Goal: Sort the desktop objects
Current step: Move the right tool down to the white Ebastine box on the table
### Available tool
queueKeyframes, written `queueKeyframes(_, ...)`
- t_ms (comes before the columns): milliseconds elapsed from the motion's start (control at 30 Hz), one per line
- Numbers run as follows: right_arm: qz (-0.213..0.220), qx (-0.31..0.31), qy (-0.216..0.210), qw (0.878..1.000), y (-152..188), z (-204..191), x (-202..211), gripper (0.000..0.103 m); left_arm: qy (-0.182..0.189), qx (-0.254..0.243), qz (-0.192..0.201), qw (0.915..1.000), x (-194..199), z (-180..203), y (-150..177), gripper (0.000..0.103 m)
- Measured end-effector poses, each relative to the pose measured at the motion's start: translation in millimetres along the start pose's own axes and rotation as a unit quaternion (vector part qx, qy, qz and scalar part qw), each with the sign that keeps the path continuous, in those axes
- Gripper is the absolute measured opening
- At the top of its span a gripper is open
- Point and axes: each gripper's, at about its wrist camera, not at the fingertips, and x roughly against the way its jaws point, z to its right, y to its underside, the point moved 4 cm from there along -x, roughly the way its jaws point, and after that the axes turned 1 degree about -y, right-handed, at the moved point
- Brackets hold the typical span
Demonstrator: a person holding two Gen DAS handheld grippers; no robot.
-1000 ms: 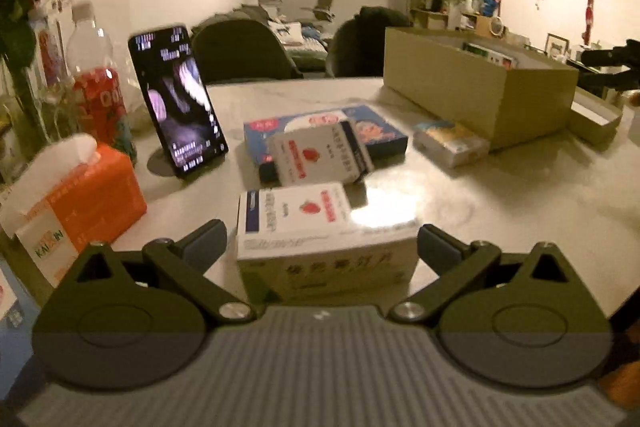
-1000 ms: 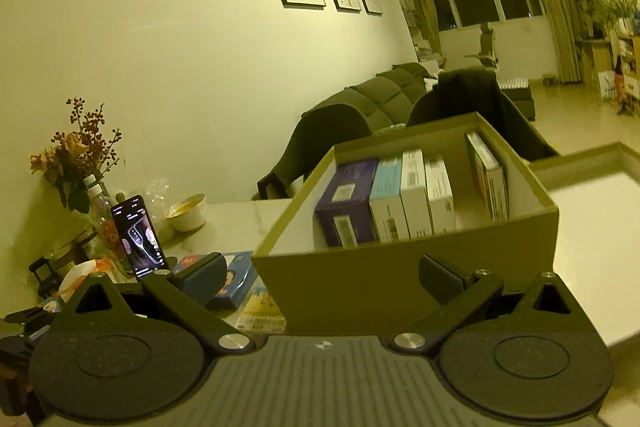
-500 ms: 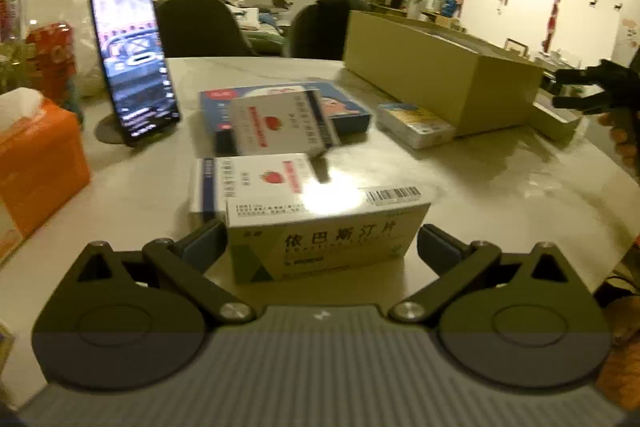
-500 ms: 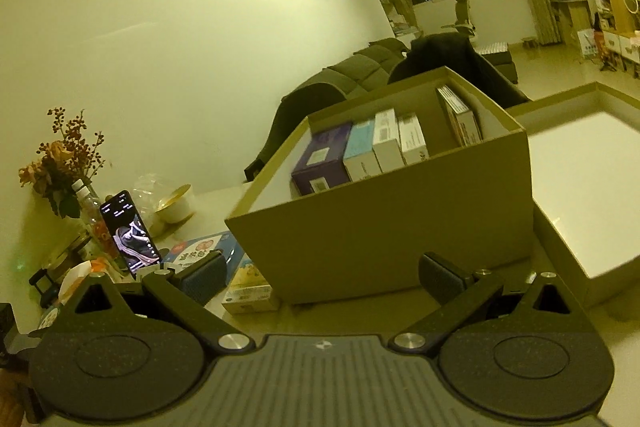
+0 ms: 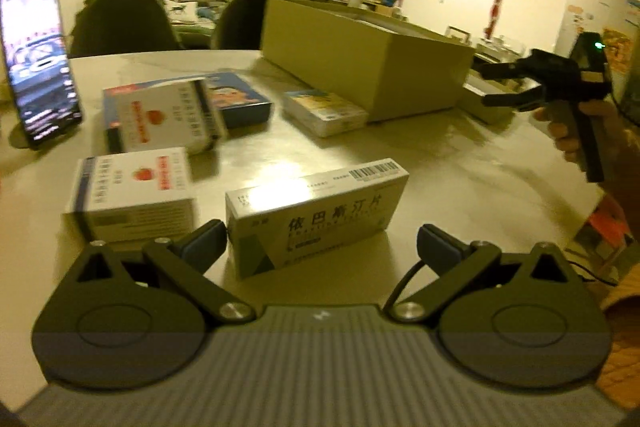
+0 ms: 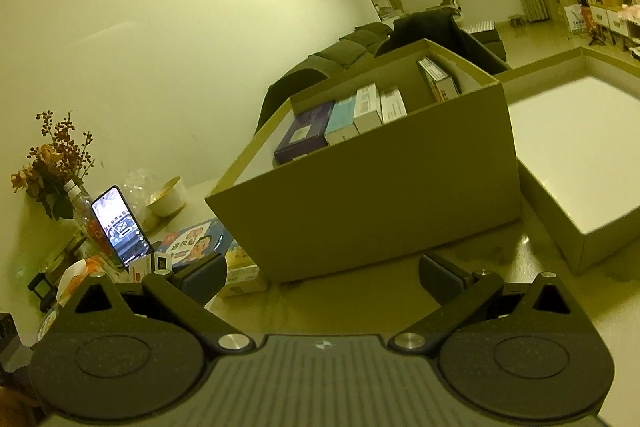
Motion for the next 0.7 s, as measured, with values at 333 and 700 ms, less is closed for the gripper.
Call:
queueKeyframes(333, -0.052, -0.007, -0.023, 0.998, 28, -12, -9, 0.102, 0.059, -0.021, -0.012, 0.998, -25, 35, 2, 0.103)
queueKeyframes(700, -0.165, 0.054, -0.113, 0.978, 73, -54, -8, 0.081, 0.092, -0.015, -0.013, 0.9955, -37, 55, 5, 0.103)
